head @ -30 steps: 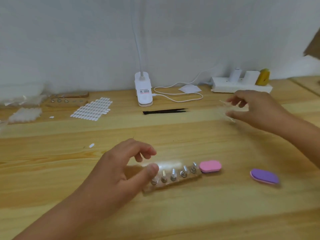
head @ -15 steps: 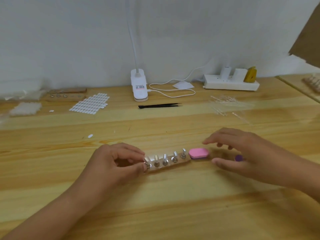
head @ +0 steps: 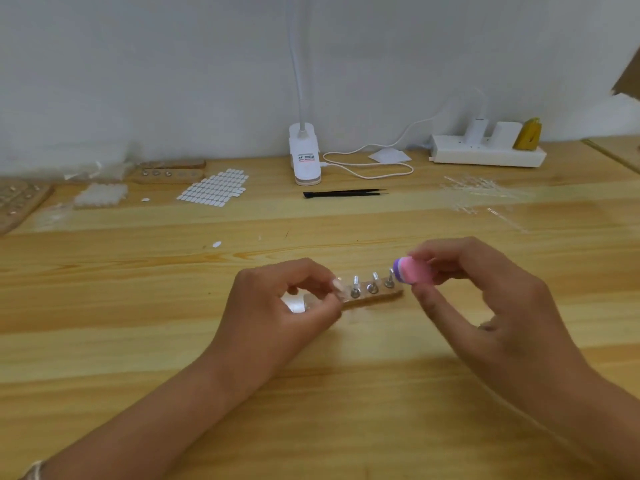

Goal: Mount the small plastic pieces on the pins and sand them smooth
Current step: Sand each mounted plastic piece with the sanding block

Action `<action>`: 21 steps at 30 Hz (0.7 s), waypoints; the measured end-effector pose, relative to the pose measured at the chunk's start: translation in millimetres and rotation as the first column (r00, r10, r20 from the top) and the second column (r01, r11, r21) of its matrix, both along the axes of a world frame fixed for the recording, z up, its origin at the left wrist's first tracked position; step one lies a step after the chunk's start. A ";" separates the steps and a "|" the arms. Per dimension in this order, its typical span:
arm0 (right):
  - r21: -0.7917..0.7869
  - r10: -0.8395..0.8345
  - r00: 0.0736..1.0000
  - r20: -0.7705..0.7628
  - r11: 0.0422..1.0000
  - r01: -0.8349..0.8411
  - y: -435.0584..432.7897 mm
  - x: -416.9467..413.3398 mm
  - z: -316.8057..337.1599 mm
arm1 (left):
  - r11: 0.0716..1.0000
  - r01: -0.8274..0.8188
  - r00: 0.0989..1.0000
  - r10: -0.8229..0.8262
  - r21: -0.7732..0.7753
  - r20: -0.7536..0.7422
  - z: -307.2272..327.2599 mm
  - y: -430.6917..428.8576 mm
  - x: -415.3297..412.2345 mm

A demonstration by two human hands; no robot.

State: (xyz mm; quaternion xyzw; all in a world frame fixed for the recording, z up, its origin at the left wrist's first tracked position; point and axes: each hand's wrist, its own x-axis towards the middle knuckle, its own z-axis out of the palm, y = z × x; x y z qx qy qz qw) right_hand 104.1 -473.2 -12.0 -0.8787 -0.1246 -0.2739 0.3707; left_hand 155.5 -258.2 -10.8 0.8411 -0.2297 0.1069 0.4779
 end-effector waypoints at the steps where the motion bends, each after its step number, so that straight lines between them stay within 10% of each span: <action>1: 0.028 0.052 0.998 0.026 0.998 -0.053 9.2 -3.7 -0.3 | 0.997 0.019 0.998 -0.024 -0.075 -0.054 2.3 -2.5 -4.8; 5: 0.158 0.202 0.978 0.050 0.965 -0.207 25.1 -7.3 -8.8 | 0.960 0.033 0.986 -0.077 -0.278 -0.149 7.4 -8.7 -20.4; 12: -0.276 -0.194 0.973 0.124 0.935 0.222 -8.0 8.2 -19.6 | 0.988 -0.014 0.986 -0.012 -0.155 -0.165 -5.9 4.8 -14.2; 17: 0.196 -0.045 0.992 -0.117 0.978 0.068 -5.0 -1.0 -9.4 | 0.956 0.008 0.949 -0.099 -0.292 -0.298 -6.8 7.2 -11.5; 21: 0.669 0.419 0.884 -0.208 0.720 -0.184 9.8 -8.6 -8.8 | 0.960 0.091 0.938 -0.172 -0.263 -0.301 -10.2 -1.2 -20.7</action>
